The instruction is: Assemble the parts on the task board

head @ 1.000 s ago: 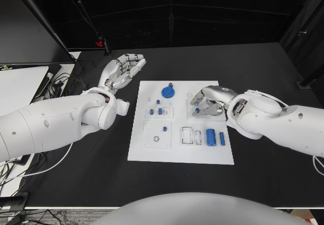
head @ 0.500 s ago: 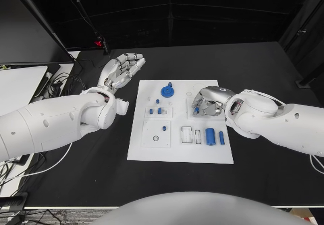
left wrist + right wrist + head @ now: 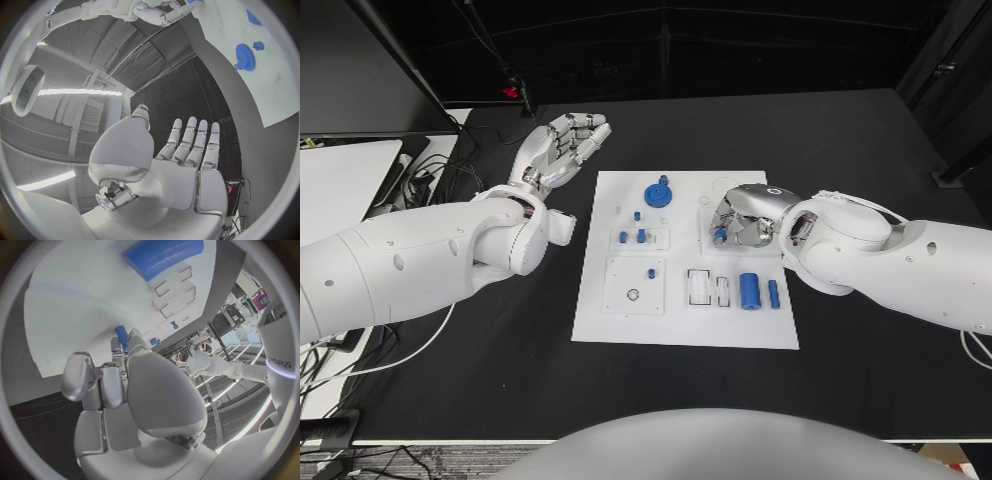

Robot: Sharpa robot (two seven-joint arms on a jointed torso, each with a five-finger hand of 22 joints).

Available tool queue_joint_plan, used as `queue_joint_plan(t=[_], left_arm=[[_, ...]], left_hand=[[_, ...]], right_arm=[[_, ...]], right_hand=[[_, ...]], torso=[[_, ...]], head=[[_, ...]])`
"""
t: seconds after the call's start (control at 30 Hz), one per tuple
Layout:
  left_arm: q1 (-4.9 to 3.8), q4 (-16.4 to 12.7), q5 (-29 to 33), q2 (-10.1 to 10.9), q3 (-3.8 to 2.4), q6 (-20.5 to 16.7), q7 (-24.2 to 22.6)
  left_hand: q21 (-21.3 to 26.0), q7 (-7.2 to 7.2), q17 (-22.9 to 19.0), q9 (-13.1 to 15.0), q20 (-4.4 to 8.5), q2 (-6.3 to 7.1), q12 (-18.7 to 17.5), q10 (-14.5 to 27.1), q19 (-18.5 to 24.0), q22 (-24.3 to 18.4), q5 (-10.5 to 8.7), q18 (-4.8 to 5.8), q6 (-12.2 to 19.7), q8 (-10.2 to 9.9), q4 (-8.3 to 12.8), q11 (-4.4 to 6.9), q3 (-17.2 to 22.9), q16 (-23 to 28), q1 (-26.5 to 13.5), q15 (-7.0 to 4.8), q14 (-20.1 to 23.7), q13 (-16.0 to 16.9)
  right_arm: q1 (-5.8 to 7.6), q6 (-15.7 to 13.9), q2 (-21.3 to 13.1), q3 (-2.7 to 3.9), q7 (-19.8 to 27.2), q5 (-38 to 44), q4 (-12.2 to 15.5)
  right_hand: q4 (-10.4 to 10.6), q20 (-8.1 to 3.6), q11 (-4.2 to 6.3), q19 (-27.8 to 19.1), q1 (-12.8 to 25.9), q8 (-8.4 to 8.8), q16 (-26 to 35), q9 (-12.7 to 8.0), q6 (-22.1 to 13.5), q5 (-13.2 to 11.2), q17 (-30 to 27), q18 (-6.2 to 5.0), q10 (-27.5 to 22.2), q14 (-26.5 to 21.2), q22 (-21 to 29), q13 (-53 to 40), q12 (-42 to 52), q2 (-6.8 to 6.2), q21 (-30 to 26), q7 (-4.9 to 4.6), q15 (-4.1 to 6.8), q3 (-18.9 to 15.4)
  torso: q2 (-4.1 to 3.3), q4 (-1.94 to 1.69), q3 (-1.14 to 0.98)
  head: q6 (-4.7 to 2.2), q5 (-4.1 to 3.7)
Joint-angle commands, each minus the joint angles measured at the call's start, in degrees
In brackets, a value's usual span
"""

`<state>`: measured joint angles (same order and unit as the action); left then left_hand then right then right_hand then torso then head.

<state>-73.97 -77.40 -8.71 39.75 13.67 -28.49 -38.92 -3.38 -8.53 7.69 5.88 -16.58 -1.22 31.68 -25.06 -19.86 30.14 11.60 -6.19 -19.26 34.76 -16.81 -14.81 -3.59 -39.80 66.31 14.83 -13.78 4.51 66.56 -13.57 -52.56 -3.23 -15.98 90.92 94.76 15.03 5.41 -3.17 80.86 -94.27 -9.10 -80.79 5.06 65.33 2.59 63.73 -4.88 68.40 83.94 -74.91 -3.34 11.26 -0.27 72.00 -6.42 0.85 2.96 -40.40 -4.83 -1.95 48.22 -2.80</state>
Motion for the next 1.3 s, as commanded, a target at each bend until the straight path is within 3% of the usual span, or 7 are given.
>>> queue_joint_plan(t=[0.03, 0.3, 0.57, 0.83, 1.03, 1.3], left_arm=[[-0.07, -0.05, 0.06, 0.02, -0.05, 0.38, -7.22], [-0.02, -0.07, 0.06, 0.09, -0.05, 0.41, -7.22], [0.03, -0.05, 0.06, 0.14, -0.05, 0.39, -7.24], [0.17, 0.07, 0.06, 0.20, -0.05, 0.39, -7.24], [0.24, 0.20, 0.06, 0.01, -0.05, 0.46, -7.22], [0.26, 0.07, 0.06, -0.16, -0.05, 0.50, -7.27]], left_hand=[[-0.34, -8.35, -0.17, -0.13, -0.13, -0.60, 0.41, 0.32, -0.24, -0.12, 0.37, 1.04, 0.38, 0.41, 0.09, 0.07, -0.44, -0.36, 0.04, -0.08, 0.41, -0.13], [-0.34, -8.35, -0.19, -0.14, -0.13, -0.63, 0.44, 0.32, -0.24, -0.13, 0.39, 1.05, 0.38, 0.44, 0.09, 0.07, -0.46, -0.39, 0.06, -0.08, 0.41, -0.13], [-0.34, -8.35, -0.19, -0.14, -0.13, -0.63, 0.44, 0.32, -0.24, -0.13, 0.39, 1.05, 0.38, 0.44, 0.09, 0.07, -0.46, -0.39, 0.06, -0.08, 0.41, -0.13], [-0.33, -8.34, -0.25, -0.17, -0.13, -0.69, 0.56, 0.30, -0.22, -0.18, 0.48, 1.05, 0.38, 0.52, 0.10, 0.08, -0.52, -0.47, 0.13, -0.08, 0.40, -0.16], [-0.33, -8.34, -0.25, -0.17, -0.13, -0.69, 0.56, 0.30, -0.22, -0.18, 0.48, 1.05, 0.38, 0.52, 0.10, 0.08, -0.52, -0.47, 0.13, -0.08, 0.40, -0.16], [-0.33, -8.34, -0.25, -0.17, -0.13, -0.69, 0.56, 0.30, -0.22, -0.18, 0.48, 1.05, 0.38, 0.52, 0.10, 0.08, -0.52, -0.47, 0.13, -0.08, 0.40, -0.16]], right_arm=[[0.05, -1.08, -0.08, 0.00, 0.34, 2.25, 0.10], [0.06, -4.57, -0.67, 0.02, 1.79, 2.63, 0.69], [0.24, -9.02, -2.93, 0.12, 4.12, 1.51, 3.30], [2.32, -11.18, -4.43, 0.23, 5.29, -0.61, 6.11], [2.92, -11.73, -2.45, 0.25, 7.00, -3.29, 6.44], [2.93, -9.70, 2.67, 0.20, 8.97, -5.97, 5.13]], right_hand=[[0.12, -0.48, 0.11, 0.12, -1.33, -0.12, 0.01, 0.18, 0.60, 0.10, 0.18, -0.10, 0.74, 1.66, -0.49, -0.10, -0.63, 0.26, 0.45, -0.01, 0.47, 0.34], [0.44, -0.65, 0.10, 0.23, -2.03, 0.37, -0.01, -0.04, 0.53, 0.11, 0.37, -0.02, 1.42, 1.74, -0.61, -0.09, -1.73, 0.07, 0.56, -0.13, 0.53, 0.62], [0.80, -0.66, -0.01, 0.32, -2.23, 0.66, -0.03, -0.17, 0.51, 0.11, 0.47, 0.04, 1.59, 1.78, -0.71, -0.08, -2.51, 0.07, 0.66, -0.23, 0.47, 0.81], [1.10, -0.63, -0.09, 0.45, -2.24, 0.90, -0.06, -0.28, 0.43, 0.12, 0.62, 0.12, 1.69, 1.81, -0.92, -0.08, -3.05, 0.06, 0.90, -0.31, 0.41, 0.90], [1.11, -0.60, -0.10, 0.49, -2.50, 1.03, -0.11, -0.33, 0.45, 0.13, 0.78, 0.14, 1.78, 1.85, -0.99, -0.09, -3.40, 0.16, 0.97, -0.33, 0.38, 1.10], [1.11, -0.58, -0.13, 0.45, -2.75, 1.12, -0.10, -0.36, 0.51, 0.14, 0.77, 0.11, 1.89, 1.86, -0.91, -0.10, -3.72, 0.30, 0.87, -0.36, 0.36, 1.33]], torso=[[0.00, 0.03, 0.00], [0.01, 0.00, 0.02], [0.04, 0.01, 0.02], [0.08, -0.04, 0.01], [-0.02, -0.11, 0.05], [-0.11, -0.23, -0.01]], head=[[0.00, 0.08], [-0.21, 0.12], [-0.48, 0.26], [-0.48, 0.63], [-0.51, 0.71], [-0.31, 1.50]])
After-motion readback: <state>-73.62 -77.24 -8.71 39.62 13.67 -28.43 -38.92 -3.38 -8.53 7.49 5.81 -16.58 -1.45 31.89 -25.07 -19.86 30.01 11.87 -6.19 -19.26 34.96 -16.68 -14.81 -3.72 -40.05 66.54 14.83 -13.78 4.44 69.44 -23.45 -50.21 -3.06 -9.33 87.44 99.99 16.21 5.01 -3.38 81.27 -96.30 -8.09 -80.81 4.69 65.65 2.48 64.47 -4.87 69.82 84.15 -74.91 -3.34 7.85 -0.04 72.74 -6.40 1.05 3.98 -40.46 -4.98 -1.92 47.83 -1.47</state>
